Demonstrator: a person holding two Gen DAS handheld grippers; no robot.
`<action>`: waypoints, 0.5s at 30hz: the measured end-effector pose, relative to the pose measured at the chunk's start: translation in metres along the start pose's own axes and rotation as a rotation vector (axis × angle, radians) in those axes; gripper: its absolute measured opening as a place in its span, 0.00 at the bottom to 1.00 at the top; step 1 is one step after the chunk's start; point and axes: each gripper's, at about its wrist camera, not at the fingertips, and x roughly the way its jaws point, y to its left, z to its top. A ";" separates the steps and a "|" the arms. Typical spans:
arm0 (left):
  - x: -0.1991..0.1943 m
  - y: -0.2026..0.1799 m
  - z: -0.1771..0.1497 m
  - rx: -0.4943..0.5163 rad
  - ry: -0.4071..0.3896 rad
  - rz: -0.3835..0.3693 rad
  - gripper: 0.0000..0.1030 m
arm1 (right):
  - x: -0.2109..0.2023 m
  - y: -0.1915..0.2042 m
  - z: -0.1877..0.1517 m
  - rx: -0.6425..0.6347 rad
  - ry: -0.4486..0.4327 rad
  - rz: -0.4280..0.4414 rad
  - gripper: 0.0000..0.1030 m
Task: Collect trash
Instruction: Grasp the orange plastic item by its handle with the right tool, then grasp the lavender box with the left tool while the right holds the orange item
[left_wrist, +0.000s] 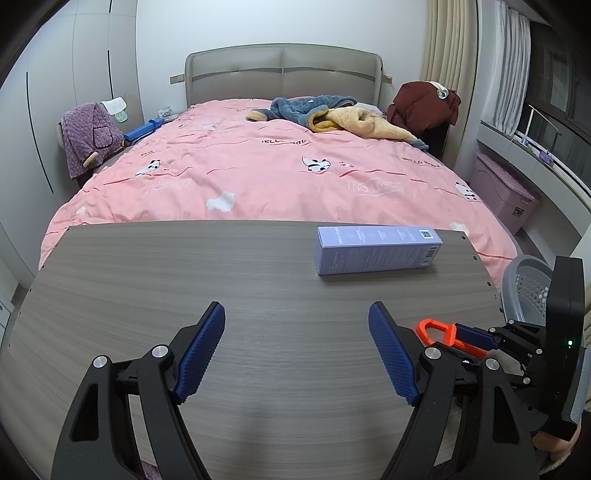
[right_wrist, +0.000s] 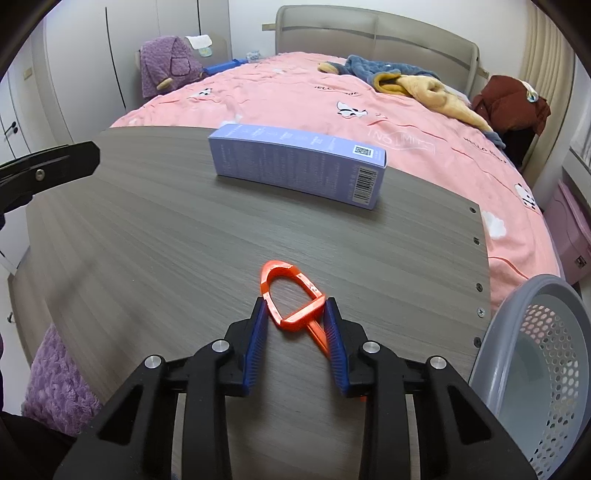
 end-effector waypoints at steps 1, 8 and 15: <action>0.000 0.000 0.000 0.001 0.001 -0.002 0.74 | 0.000 -0.001 -0.001 0.006 -0.004 0.002 0.30; 0.008 -0.004 0.003 0.047 0.006 -0.024 0.74 | -0.009 -0.010 -0.007 0.110 -0.025 0.019 0.29; 0.028 -0.014 0.016 0.139 0.030 -0.089 0.74 | -0.023 -0.021 -0.010 0.199 -0.051 0.019 0.30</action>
